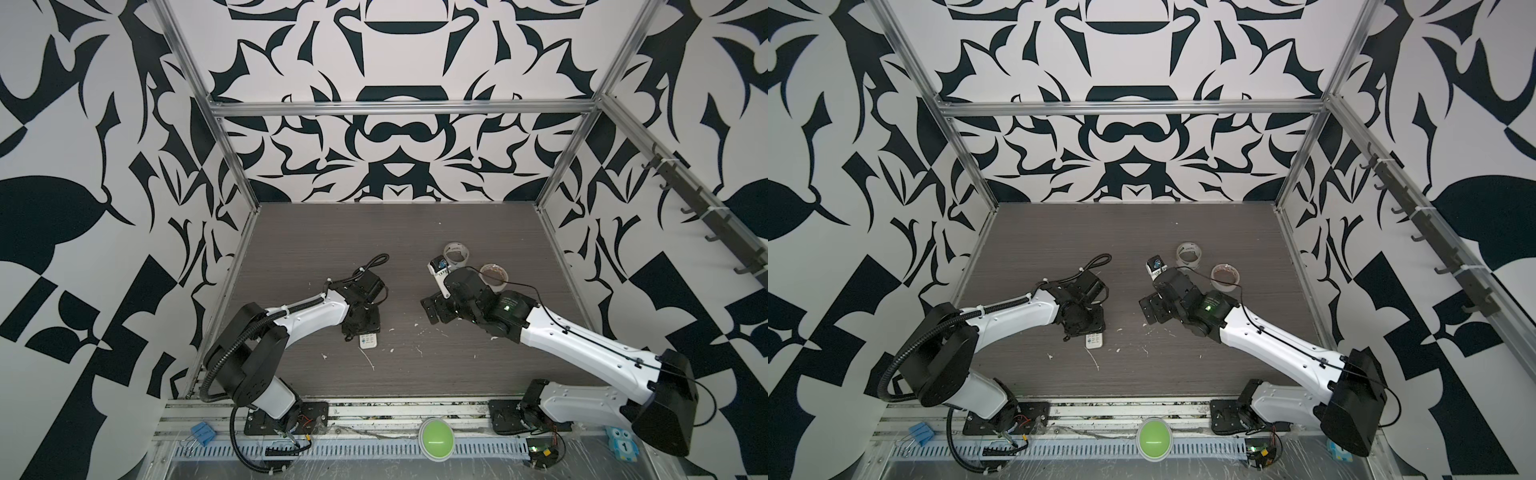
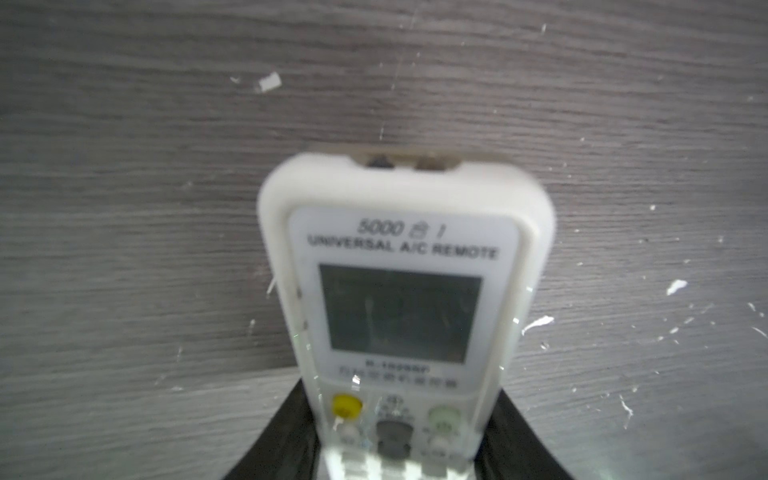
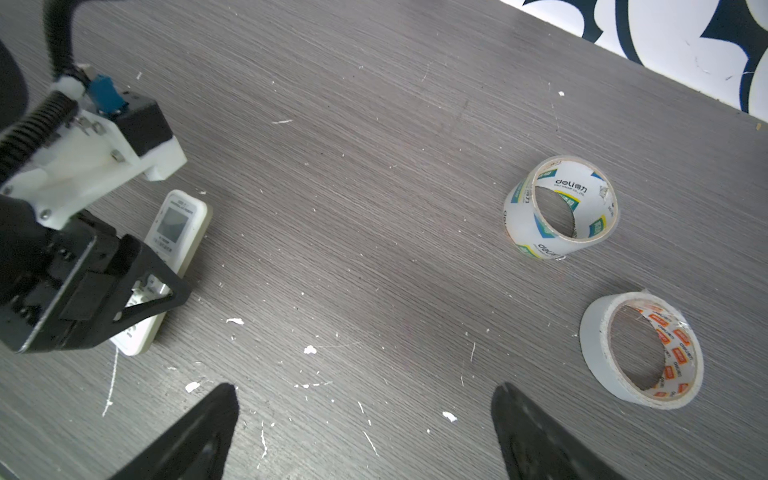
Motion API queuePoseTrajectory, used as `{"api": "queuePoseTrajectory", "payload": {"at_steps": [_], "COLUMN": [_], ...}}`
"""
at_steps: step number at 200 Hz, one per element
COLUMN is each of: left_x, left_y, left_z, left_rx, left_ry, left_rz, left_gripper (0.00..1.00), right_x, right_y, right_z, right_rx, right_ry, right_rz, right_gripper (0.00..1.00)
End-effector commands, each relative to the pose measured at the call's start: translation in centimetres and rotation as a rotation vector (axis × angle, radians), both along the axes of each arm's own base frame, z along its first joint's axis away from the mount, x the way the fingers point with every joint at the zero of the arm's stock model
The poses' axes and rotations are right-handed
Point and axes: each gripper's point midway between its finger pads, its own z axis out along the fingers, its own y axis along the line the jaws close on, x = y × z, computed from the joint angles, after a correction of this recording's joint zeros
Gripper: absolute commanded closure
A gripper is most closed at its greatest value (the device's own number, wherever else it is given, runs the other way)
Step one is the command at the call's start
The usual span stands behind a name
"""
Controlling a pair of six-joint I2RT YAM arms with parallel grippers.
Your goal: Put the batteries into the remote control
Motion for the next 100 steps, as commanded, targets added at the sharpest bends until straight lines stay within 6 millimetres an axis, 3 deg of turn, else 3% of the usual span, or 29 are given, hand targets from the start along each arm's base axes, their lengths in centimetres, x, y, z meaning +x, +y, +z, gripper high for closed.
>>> {"api": "queuePoseTrajectory", "payload": {"at_steps": [1, 72, 100], "left_x": [0.4, 0.5, 0.6], "left_y": [0.0, 0.0, -0.2], "left_z": [0.0, -0.8, -0.5], "left_rx": [0.026, 0.056, 0.046], "left_ry": [-0.015, -0.011, -0.019], "left_rz": [0.021, 0.032, 0.03], "left_gripper": [0.77, 0.44, 0.38], "right_x": [0.5, 0.2, 0.1], "right_y": [-0.3, -1.9, -3.0], "right_z": [1.2, 3.3, 4.2], "right_rx": [0.014, 0.066, 0.075], "right_ry": [-0.058, -0.173, -0.215], "right_rz": [-0.017, -0.039, -0.064], "right_gripper": [0.01, 0.01, 0.01]}}
